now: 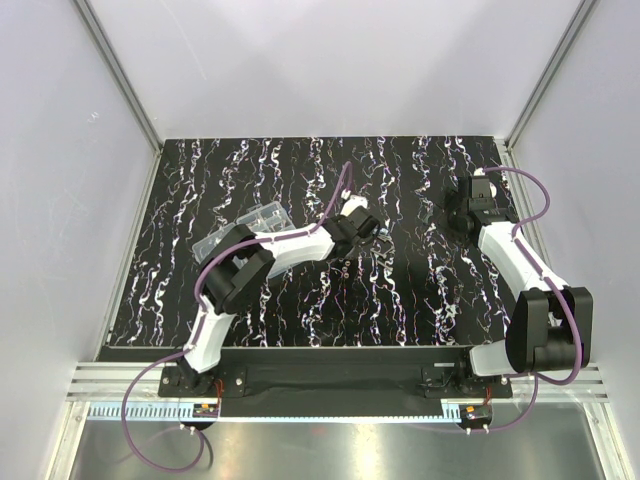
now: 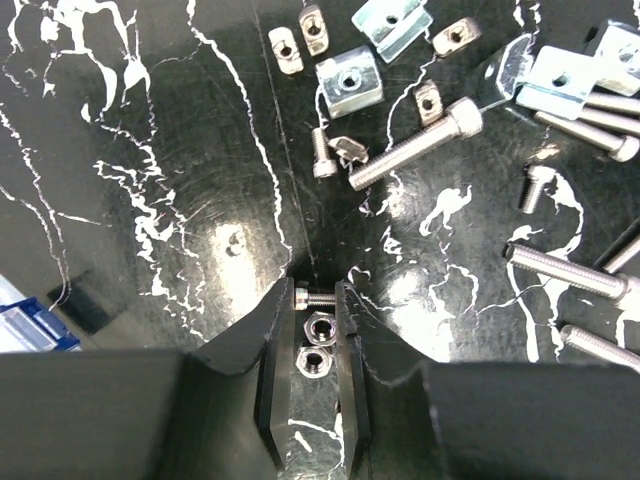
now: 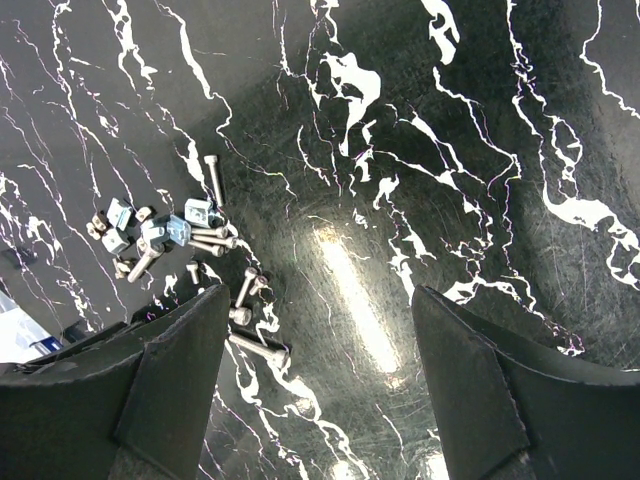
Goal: Sort the screws and nuts into containers
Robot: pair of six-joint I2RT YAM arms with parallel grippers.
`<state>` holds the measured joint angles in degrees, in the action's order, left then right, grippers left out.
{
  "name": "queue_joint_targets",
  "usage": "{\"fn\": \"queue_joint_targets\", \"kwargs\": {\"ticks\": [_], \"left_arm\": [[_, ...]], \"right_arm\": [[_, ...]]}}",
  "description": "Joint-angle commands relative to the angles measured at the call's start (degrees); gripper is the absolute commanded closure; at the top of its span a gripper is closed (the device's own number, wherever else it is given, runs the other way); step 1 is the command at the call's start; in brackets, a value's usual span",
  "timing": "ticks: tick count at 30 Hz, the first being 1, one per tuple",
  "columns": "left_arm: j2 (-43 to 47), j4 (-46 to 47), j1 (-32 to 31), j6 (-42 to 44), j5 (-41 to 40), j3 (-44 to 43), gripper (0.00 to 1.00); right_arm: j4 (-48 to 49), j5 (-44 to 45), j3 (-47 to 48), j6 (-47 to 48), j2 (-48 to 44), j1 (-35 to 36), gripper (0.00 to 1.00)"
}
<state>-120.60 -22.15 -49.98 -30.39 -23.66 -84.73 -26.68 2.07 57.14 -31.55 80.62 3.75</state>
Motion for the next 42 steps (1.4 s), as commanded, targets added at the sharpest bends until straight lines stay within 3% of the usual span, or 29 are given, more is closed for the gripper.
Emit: {"fn": "queue_joint_targets", "kwargs": {"ticks": [1, 11, 23, 32, 42], "left_arm": [[3.96, -0.09, 0.49, 0.25, -3.14, 0.7, 0.82], [12.13, -0.79, 3.83, 1.21, -2.62, 3.51, 0.81], [29.62, -0.96, 14.89, -4.15, -7.45, 20.64, 0.8], [28.23, 1.58, 21.41, -4.41, -8.07, 23.29, 0.8], [23.93, 4.75, 24.49, -2.74, -6.93, 22.59, 0.79]], "right_arm": [[-0.57, 0.57, 0.07, 0.08, -1.87, 0.21, 0.2], [-0.57, 0.4, 0.16, -0.09, -1.61, 0.21, 0.2], [0.4, -1.45, 0.33, -0.18, -0.2, 0.29, 0.2], [-0.31, -1.27, 0.42, 0.17, -0.11, 0.12, 0.2], [-1.18, -0.84, 1.48, 0.44, 0.77, 0.29, 0.2]]}}
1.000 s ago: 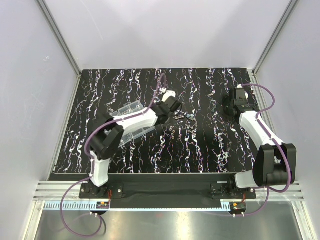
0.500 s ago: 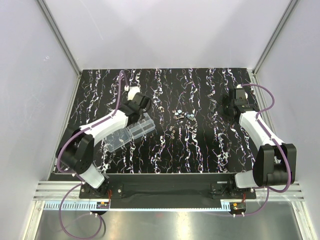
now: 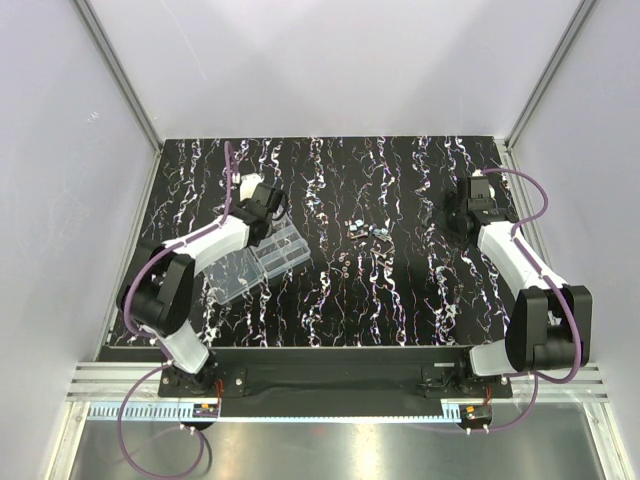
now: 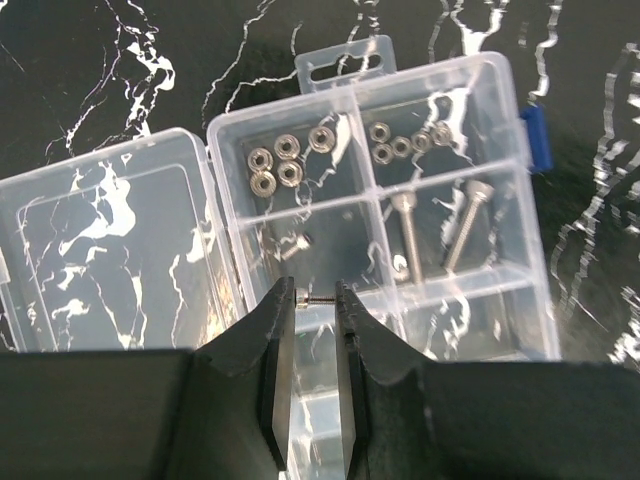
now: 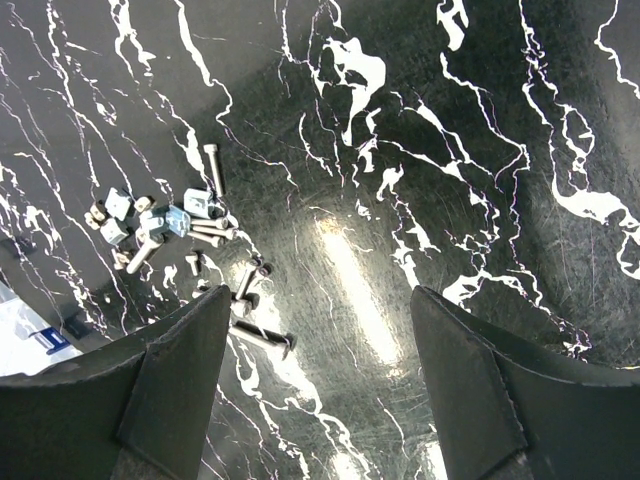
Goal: Sort the screws and nuts into containers
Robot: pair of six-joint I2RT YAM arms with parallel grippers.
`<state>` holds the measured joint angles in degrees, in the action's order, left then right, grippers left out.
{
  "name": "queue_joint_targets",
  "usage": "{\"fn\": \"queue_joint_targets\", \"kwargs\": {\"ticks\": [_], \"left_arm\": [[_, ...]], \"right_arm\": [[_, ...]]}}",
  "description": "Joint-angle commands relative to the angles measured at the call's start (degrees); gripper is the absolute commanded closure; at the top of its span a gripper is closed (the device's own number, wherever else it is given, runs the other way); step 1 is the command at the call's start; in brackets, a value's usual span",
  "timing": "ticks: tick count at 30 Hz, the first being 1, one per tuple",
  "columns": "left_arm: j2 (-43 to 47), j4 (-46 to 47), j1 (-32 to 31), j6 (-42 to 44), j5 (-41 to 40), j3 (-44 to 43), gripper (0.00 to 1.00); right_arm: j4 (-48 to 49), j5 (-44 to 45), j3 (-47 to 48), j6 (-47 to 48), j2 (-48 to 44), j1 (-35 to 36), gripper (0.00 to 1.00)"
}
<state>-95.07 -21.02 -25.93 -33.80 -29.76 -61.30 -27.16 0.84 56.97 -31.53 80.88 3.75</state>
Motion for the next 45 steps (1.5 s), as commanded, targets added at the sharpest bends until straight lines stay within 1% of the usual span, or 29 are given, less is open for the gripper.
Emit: {"fn": "queue_joint_targets", "kwargs": {"ticks": [1, 6, 10, 13, 14, 18, 19, 22, 23, 24, 26, 27, 29, 31, 35, 40, 45], "left_arm": [[-2.05, 3.96, 0.53, 0.84, -0.57, -0.93, 0.79], [-3.54, 4.93, 0.62, 1.11, -0.65, -1.63, 0.75], [-3.29, 3.97, 0.62, 1.19, -1.09, -2.42, 0.66], [-1.18, 3.53, 0.62, 1.46, -1.09, -2.34, 0.5], [0.04, 3.09, 0.62, 1.46, -1.18, -2.34, 0.47], [3.83, 2.82, 0.1, 1.9, 1.89, -1.81, 0.47], [4.53, 2.91, -0.52, 2.42, 3.72, -1.81, 0.46], [5.86, 2.65, -5.34, 4.35, 3.83, -3.9, 0.43], [5.68, 2.21, -8.4, 4.88, 3.74, -4.7, 0.41], [5.42, 2.03, -9.91, 5.32, 3.66, -5.49, 0.35], [4.02, 2.55, -13.86, 6.29, 5.05, -7.51, 0.31], [3.49, 3.08, -15.01, 6.9, 7.06, -8.13, 0.29], [0.78, 3.96, -18.34, 7.17, 8.39, -10.06, 0.27], [-1.78, 3.88, -20.2, 7.7, 9.72, -12.95, 0.27], [-9.94, 3.0, -23.8, 8.05, 11.03, -17.61, 0.27], [-17.42, 0.72, -24.16, 8.05, 11.48, -23.33, 0.27], [-20.33, -0.69, -24.16, 7.88, 9.81, -25.45, 0.29]], "right_arm": [[-0.88, 0.3, 1.83, 0.59, 0.59, 0.21, 0.2], [-0.97, 0.21, 2.09, 0.5, 0.59, 0.21, 0.2], [-1.41, -0.22, 2.53, 0.77, 0.24, 0.21, 0.16], [-1.15, -0.66, 2.62, 0.86, -0.46, 0.21, 0.12], [-0.97, -0.67, 2.71, 0.94, -0.81, 0.29, 0.11], [-1.06, -0.67, 2.71, 1.47, -1.16, 0.21, 0.1], [-0.79, -0.67, 2.62, 1.73, -1.25, 0.21, 0.1], [-0.53, -2.25, 1.83, 1.82, -1.16, 0.29, 0.1], [-0.35, -2.42, 1.39, 1.73, -1.08, 0.21, 0.1], [-0.27, -2.6, 1.13, 1.73, -1.08, 0.21, 0.1], [0.0, -2.78, 0.51, 1.73, -1.69, 0.21, 0.08], [0.09, -2.6, 0.25, 1.73, -1.95, 0.21, 0.07], [0.0, -2.34, -0.19, 2.08, -2.83, 0.21, 0.04], [-0.35, -1.64, -0.37, 2.17, -3.79, 0.21, 0.0], [-0.79, -1.37, -1.07, 2.52, -5.38, 0.21, 0.0], [-0.88, -1.46, -1.77, 2.52, -7.22, 0.21, 0.0], [-0.88, -1.19, -1.86, 2.87, -7.58, 0.29, 0.0]]}}
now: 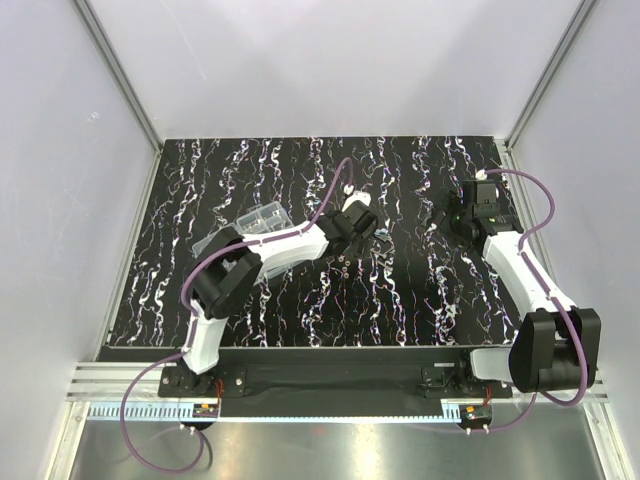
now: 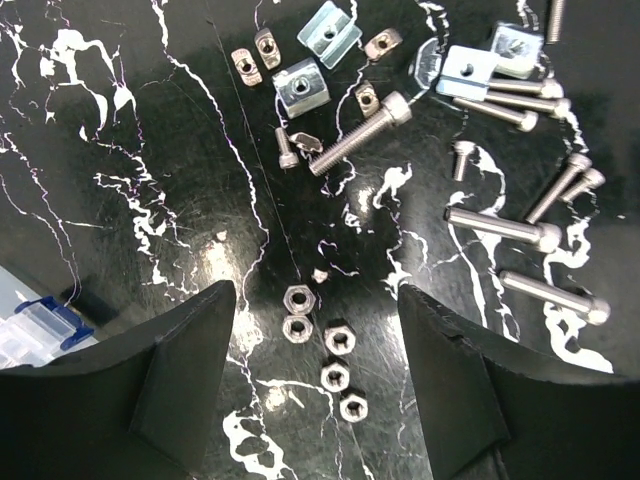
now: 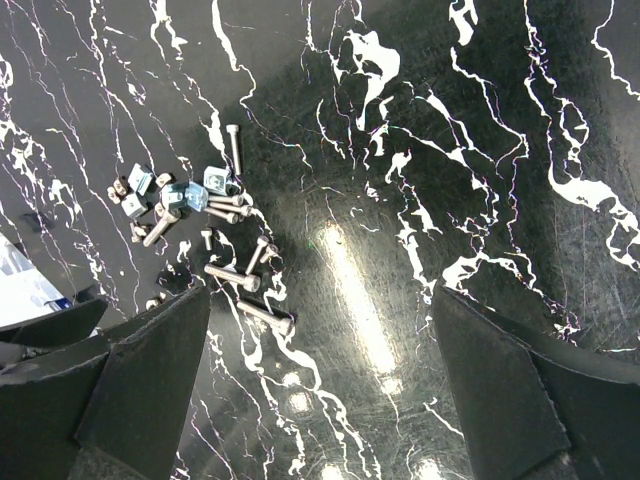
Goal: Sort the screws and nuts into containers
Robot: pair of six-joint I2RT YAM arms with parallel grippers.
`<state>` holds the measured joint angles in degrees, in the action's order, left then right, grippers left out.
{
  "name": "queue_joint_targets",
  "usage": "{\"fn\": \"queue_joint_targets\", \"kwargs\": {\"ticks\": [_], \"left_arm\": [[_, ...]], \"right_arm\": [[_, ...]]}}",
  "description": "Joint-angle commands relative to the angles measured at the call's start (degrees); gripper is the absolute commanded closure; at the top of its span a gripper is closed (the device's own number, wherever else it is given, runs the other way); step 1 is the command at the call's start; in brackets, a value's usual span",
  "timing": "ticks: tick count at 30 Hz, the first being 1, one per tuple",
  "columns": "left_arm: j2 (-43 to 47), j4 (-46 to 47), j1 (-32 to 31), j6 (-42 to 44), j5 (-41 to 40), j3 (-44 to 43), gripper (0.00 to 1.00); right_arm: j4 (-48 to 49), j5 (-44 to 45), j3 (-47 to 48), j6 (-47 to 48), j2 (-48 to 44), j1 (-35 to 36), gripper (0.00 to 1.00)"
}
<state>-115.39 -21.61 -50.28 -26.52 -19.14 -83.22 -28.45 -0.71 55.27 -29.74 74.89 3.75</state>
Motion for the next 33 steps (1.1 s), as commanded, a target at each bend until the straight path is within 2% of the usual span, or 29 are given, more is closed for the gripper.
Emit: {"fn": "queue_joint_targets", "kwargs": {"ticks": [1, 12, 20, 25, 33], "left_arm": [[-0.18, -0.36, 0.18, 0.42, -0.99, -3.44, 0.3], [-2.29, 0.25, 0.18, -1.95, -1.78, -0.8, 0.35], [-3.61, 0.51, 0.18, -3.01, -2.31, -0.28, 0.45], [-3.96, 0.07, 0.27, -3.88, -3.01, 0.16, 0.46], [-4.75, -0.1, 0.27, -5.11, -3.45, 0.95, 0.58]], "right_arm": [[0.5, 0.36, -0.24, 1.0, -1.42, 0.21, 0.0], [0.06, 0.45, -0.07, 1.17, -1.24, 0.12, 0.0], [-0.82, 2.29, 0.37, 1.17, -1.59, 0.21, 0.0], [-1.35, 2.64, 0.55, 1.08, -2.12, 0.21, 0.0], [-2.05, 3.35, 0.63, 1.08, -2.56, 0.21, 0.0]]}}
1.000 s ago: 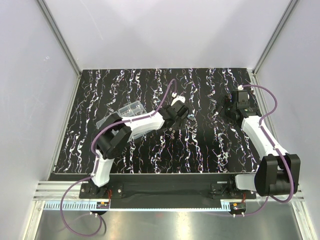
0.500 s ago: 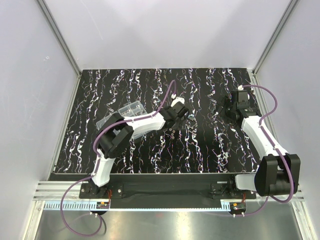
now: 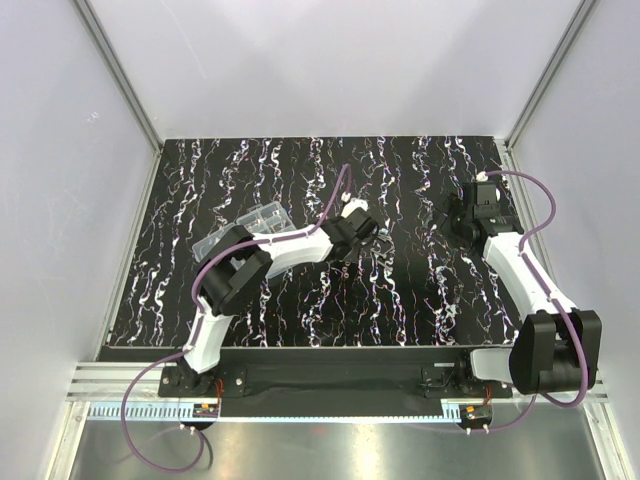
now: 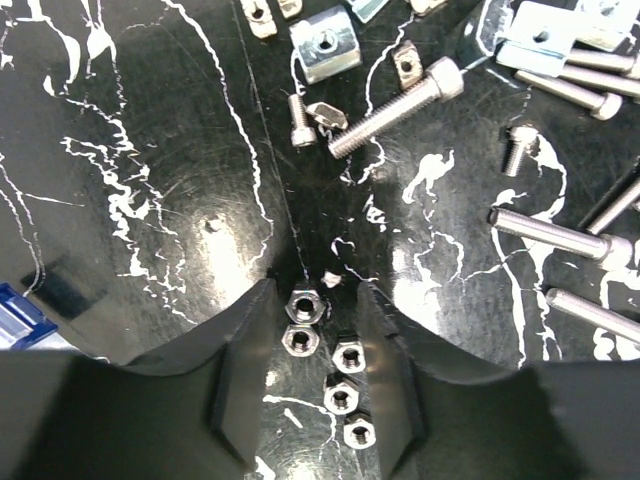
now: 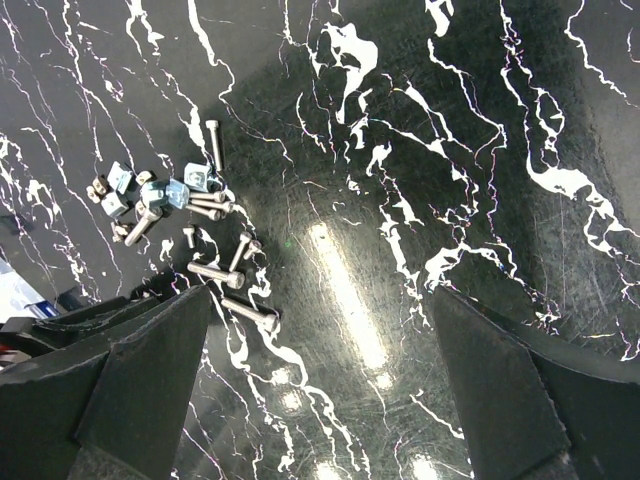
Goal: Sort the screws and nuts into containers
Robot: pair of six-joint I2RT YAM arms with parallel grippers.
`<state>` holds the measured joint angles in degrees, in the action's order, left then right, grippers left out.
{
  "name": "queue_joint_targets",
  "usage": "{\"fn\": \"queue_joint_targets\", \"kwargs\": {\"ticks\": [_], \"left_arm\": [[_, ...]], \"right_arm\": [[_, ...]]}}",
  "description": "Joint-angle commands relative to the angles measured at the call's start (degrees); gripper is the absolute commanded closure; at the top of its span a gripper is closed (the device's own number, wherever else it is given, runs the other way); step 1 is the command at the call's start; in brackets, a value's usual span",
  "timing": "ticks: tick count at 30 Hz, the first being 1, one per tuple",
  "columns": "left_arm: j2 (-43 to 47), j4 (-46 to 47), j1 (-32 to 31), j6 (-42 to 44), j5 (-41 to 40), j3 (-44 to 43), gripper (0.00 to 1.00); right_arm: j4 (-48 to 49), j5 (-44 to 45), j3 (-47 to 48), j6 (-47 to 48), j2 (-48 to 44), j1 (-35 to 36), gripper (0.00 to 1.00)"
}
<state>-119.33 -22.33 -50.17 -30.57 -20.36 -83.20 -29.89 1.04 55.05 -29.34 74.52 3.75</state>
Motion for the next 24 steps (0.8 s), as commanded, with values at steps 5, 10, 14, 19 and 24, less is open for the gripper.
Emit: {"fn": "queue_joint_targets", "kwargs": {"ticks": [5, 10, 14, 19, 24], "left_arm": [[-0.47, 1.32, 0.16, -1.16, -2.23, 1.64, 0.69], [0.23, 1.76, 0.25, -1.43, -3.19, 2.42, 0.77], [1.81, 2.64, 0.16, -1.16, -3.63, 3.13, 0.81], [4.89, 3.61, 0.16, -0.64, -2.93, 3.66, 0.81], [7.79, 3.69, 0.16, 0.24, -3.54, 4.01, 0.81]], "right_arm": [[-0.43, 2.04, 0.59, 0.69, -2.45, 0.21, 0.0], [-0.7, 2.21, 0.85, 0.51, -2.36, 0.21, 0.0], [-0.87, 2.48, 1.03, 0.51, -2.54, 0.21, 0.0], [-1.13, 2.74, 1.2, 0.25, -2.28, 0.21, 0.0], [-1.14, 2.65, 1.29, -0.1, -2.19, 0.21, 0.0]]}}
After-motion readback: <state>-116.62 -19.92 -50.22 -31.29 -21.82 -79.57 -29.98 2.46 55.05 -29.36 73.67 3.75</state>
